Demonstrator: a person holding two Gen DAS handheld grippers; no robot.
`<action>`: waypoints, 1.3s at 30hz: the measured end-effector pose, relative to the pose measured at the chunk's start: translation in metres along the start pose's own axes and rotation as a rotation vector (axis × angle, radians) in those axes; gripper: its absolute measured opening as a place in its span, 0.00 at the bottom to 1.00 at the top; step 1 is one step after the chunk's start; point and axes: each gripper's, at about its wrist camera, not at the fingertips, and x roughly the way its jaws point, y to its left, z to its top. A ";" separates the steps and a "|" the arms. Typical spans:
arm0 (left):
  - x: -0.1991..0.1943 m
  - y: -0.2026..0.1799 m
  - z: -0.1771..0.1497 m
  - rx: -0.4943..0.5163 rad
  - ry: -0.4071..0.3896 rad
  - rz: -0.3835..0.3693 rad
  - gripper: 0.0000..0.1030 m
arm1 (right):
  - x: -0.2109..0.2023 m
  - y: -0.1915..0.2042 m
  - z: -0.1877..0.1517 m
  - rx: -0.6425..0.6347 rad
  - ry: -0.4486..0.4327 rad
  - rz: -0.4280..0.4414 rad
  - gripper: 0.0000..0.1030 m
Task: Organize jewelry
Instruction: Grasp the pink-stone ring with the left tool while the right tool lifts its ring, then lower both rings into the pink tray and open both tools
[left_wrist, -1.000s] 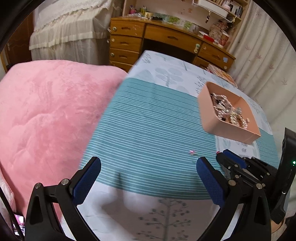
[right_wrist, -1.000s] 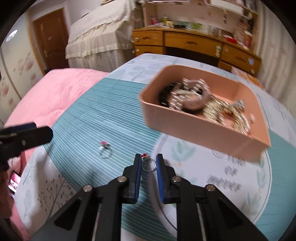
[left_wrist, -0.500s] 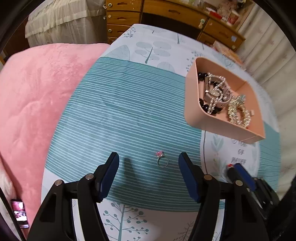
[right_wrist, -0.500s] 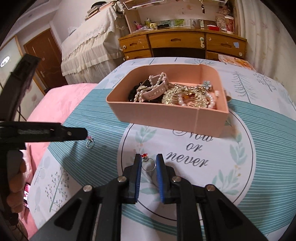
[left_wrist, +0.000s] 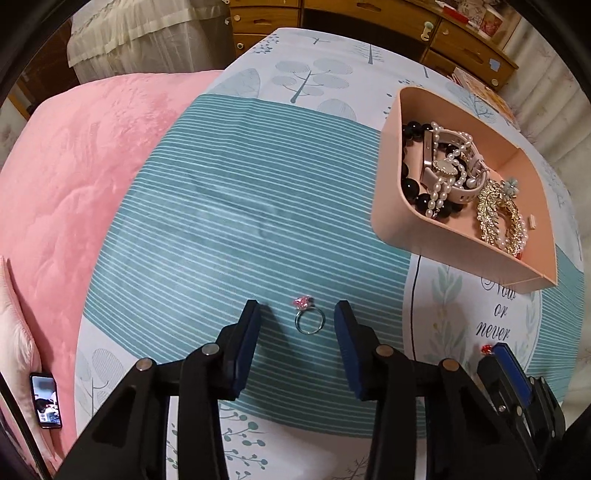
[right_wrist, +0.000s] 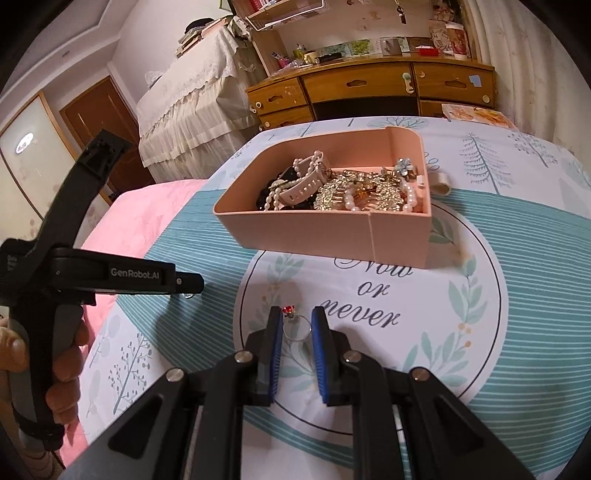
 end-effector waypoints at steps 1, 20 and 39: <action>0.000 -0.001 0.000 0.001 -0.002 0.007 0.37 | -0.001 0.000 0.000 0.002 -0.002 0.002 0.15; -0.020 0.003 -0.004 0.029 -0.023 -0.064 0.13 | -0.012 0.006 0.004 -0.003 -0.027 0.021 0.15; -0.105 -0.083 0.073 0.228 -0.179 -0.343 0.13 | -0.038 -0.032 0.124 0.161 -0.100 -0.012 0.15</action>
